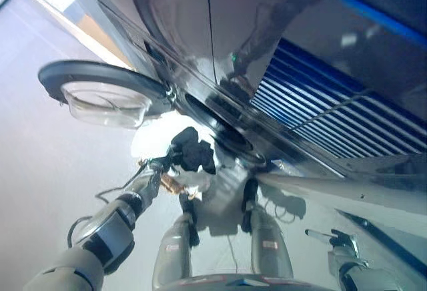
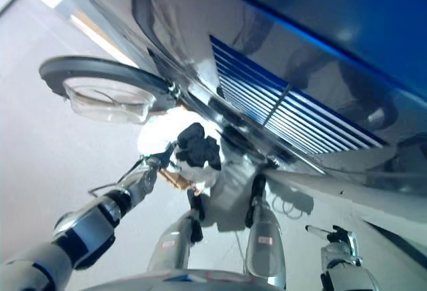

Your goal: Put the clothes in the basket into the washing machine.

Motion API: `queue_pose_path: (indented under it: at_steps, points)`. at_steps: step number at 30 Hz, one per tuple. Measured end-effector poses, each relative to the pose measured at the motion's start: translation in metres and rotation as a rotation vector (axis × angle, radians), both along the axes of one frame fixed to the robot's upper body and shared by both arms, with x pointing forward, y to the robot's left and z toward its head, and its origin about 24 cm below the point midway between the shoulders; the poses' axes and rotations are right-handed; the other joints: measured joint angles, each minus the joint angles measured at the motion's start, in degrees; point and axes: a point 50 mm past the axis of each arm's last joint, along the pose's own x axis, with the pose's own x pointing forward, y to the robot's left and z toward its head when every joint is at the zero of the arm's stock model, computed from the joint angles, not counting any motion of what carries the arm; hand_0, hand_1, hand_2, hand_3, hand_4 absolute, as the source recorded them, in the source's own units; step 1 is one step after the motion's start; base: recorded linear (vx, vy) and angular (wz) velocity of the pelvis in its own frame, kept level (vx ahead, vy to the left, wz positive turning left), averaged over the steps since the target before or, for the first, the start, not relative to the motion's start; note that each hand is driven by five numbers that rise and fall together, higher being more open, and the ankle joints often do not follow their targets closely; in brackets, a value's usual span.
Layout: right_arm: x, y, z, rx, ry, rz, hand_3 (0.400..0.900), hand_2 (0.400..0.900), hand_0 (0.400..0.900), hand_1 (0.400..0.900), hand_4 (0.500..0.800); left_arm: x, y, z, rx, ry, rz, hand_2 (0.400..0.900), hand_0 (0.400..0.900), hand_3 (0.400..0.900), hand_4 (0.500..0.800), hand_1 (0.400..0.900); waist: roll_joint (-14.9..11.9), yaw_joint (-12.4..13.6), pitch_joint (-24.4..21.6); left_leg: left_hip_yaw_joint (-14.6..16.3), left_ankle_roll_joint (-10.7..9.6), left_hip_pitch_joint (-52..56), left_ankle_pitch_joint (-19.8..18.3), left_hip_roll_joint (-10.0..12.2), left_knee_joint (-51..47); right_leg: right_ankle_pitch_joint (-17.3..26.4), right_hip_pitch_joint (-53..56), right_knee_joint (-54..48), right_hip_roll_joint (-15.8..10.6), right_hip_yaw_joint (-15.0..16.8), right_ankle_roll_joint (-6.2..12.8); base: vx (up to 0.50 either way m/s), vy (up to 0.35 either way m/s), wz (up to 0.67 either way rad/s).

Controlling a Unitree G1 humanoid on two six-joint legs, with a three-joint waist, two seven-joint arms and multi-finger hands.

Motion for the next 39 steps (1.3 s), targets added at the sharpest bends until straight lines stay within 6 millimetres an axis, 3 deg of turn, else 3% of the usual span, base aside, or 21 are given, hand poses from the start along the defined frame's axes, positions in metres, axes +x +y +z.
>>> queue_pose_path:
  at_steps: [5,14,20,31,39]
  points:
    - [0.010,0.004,0.003,-0.014,-0.070,-0.048,0.900,0.900,0.900,0.900,0.800,0.025,-0.014,0.035,0.085,-0.156,-0.091,0.900,0.900,0.900,0.800,0.900,-0.7,-0.5,1.4,-0.3,1.1,-8.3,-1.4,0.0,5.9,-0.5,-7.7,4.5,-1.8,0.5,-0.06,-0.02,0.001,-0.04]
    - [0.033,0.028,0.004,0.045,-0.196,-0.109,0.900,0.900,0.900,0.900,0.800,0.053,-0.015,0.088,0.238,-0.364,-0.138,0.900,0.900,0.900,0.800,0.900,-0.8,-1.6,3.6,0.1,2.6,-23.1,-8.9,1.4,24.1,-3.9,-21.7,17.5,-4.0,4.8,-0.22,-0.05,0.018,-0.06]
    - [0.043,0.035,0.008,0.052,-0.249,-0.078,0.900,0.900,0.900,0.900,0.800,0.057,-0.015,0.099,0.254,-0.422,-0.124,0.900,0.900,0.900,0.800,0.900,-0.8,-1.8,3.5,0.3,3.7,-29.7,-12.9,2.3,33.0,-5.6,-28.0,23.8,-4.6,6.7,-0.19,-0.05,-0.003,-0.05]
    - [0.065,0.038,0.020,0.061,-0.357,-0.088,0.900,0.900,0.900,0.900,0.800,0.064,0.005,0.118,0.302,-0.464,-0.077,0.900,0.900,0.900,0.800,0.900,-3.3,-2.4,1.4,-0.3,5.2,-42.8,-15.6,3.4,43.0,-5.8,-40.0,30.3,-4.8,8.3,-0.08,-0.03,-0.005,-0.04]
    - [0.063,0.038,0.019,0.064,-0.371,-0.108,0.900,0.900,0.900,0.900,0.800,0.064,0.010,0.117,0.321,-0.453,-0.060,0.900,0.900,0.900,0.800,0.900,-4.3,-3.0,-1.5,-0.1,5.8,-46.7,-17.1,4.0,46.2,-5.7,-43.7,31.6,-4.6,9.2,-0.20,-0.01,0.005,-0.07]
